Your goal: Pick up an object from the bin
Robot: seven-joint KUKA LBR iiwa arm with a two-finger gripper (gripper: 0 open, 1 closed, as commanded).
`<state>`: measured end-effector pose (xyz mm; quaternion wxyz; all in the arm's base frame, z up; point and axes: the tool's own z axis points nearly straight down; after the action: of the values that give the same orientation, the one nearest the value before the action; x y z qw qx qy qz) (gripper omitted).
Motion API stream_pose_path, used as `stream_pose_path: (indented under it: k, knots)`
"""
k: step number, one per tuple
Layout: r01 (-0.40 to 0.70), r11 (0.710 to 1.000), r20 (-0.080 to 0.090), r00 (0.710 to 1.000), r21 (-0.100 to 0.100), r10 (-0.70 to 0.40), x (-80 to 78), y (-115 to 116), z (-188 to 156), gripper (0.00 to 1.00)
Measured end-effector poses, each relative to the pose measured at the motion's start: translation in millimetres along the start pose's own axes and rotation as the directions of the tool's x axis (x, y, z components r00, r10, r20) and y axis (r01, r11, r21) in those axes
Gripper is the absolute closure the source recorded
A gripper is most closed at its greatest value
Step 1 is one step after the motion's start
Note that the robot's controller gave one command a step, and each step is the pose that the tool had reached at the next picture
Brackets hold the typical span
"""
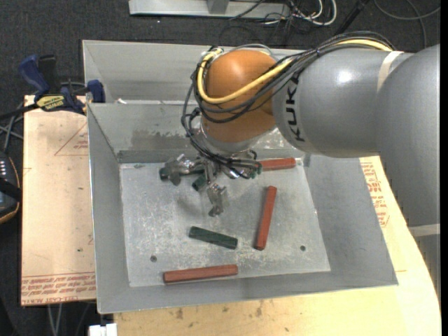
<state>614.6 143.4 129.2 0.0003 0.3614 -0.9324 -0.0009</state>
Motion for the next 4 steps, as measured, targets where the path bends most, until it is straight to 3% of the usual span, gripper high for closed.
stream_pose_path:
  k: [1,2,3,4]
  knots:
    - [0.089,0.996,0.008,0.996,0.006,-0.089,9.5,-11,-11,0.00]
    - [0.099,0.995,0.007,0.995,0.005,-0.099,15.3,-42,43,0.00]
    - [0.098,0.995,0.003,0.995,0.003,-0.098,21.0,-48,75,0.00]
    - [-0.038,0.999,0.005,0.999,0.001,0.038,7.8,-33,58,1.00]
